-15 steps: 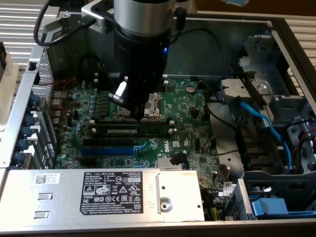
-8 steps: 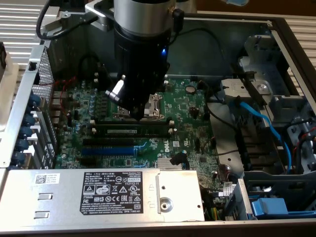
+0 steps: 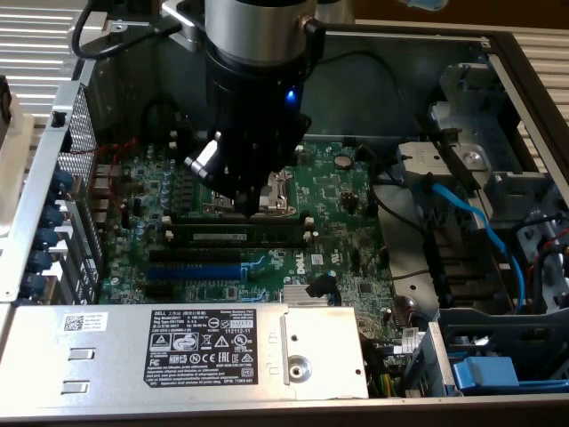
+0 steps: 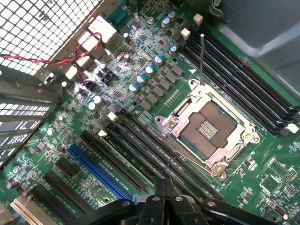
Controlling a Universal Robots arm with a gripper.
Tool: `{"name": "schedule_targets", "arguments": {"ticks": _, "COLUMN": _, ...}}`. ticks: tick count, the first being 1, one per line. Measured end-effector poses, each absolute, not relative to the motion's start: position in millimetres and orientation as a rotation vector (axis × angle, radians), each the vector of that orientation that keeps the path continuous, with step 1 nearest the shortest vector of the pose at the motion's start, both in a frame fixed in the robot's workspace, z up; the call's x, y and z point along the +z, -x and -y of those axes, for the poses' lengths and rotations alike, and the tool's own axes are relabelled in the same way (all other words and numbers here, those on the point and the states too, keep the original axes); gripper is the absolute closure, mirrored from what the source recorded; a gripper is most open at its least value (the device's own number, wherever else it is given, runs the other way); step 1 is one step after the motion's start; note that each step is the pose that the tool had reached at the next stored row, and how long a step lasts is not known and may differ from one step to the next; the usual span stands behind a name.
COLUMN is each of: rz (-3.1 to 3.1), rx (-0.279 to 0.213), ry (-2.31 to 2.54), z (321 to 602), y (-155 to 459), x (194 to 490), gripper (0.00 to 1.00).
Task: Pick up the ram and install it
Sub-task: 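Press down the ram until it locks into place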
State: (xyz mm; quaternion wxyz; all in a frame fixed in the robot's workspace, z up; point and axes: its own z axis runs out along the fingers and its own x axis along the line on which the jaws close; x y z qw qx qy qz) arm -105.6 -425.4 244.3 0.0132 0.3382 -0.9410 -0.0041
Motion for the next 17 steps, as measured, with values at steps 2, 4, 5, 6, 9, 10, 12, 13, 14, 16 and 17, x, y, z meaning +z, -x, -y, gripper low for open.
{"name": "schedule_targets", "arguments": {"ticks": 2, "rz": 2.949, "rx": -0.014, "ry": -1.005, "z": 425.4, "y": 105.6, "x": 244.3, "gripper": 0.90}}
{"name": "schedule_targets", "arguments": {"ticks": 4, "rz": 2.965, "rx": -0.014, "ry": -0.958, "z": 425.4, "y": 105.6, "x": 244.3, "gripper": 0.90}}
{"name": "schedule_targets", "arguments": {"ticks": 5, "rz": 2.972, "rx": -0.014, "ry": -0.934, "z": 425.4, "y": 105.6, "x": 244.3, "gripper": 0.90}}
{"name": "schedule_targets", "arguments": {"ticks": 6, "rz": 2.980, "rx": -0.015, "ry": -0.910, "z": 425.4, "y": 105.6, "x": 244.3, "gripper": 0.90}}
{"name": "schedule_targets", "arguments": {"ticks": 9, "rz": 3.001, "rx": -0.016, "ry": -0.837, "z": 425.4, "y": 105.6, "x": 244.3, "gripper": 0.90}}
{"name": "schedule_targets", "arguments": {"ticks": 10, "rz": 3.008, "rx": -0.016, "ry": -0.812, "z": 425.4, "y": 105.6, "x": 244.3, "gripper": 0.90}}
{"name": "schedule_targets", "arguments": {"ticks": 12, "rz": 3.022, "rx": -0.017, "ry": -0.761, "z": 425.4, "y": 105.6, "x": 244.3, "gripper": 0.90}}
{"name": "schedule_targets", "arguments": {"ticks": 13, "rz": 3.028, "rx": -0.017, "ry": -0.736, "z": 425.4, "y": 105.6, "x": 244.3, "gripper": 0.90}}
{"name": "schedule_targets", "arguments": {"ticks": 14, "rz": 3.034, "rx": -0.018, "ry": -0.711, "z": 425.4, "y": 105.6, "x": 244.3, "gripper": 0.90}}
{"name": "schedule_targets", "arguments": {"ticks": 16, "rz": 3.045, "rx": -0.018, "ry": -0.662, "z": 425.4, "y": 105.6, "x": 244.3, "gripper": 0.90}}
{"name": "schedule_targets", "arguments": {"ticks": 17, "rz": 3.051, "rx": -0.018, "ry": -0.638, "z": 425.4, "y": 105.6, "x": 244.3, "gripper": 0.90}}
